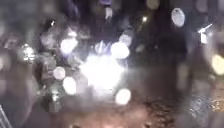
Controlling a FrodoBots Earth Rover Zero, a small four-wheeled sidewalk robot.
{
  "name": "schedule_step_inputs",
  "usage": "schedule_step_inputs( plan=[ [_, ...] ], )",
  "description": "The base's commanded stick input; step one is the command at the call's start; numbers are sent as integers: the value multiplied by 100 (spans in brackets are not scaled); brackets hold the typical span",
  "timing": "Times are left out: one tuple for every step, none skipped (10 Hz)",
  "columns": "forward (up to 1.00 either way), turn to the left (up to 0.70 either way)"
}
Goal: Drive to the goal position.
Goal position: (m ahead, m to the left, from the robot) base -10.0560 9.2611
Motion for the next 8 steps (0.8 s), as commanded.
schedule_step_inputs(
  plan=[
    [70, 0],
    [70, 0],
    [70, 0],
    [70, 0],
    [70, 0],
    [70, 0],
    [70, 0],
    [70, 0]
  ],
)
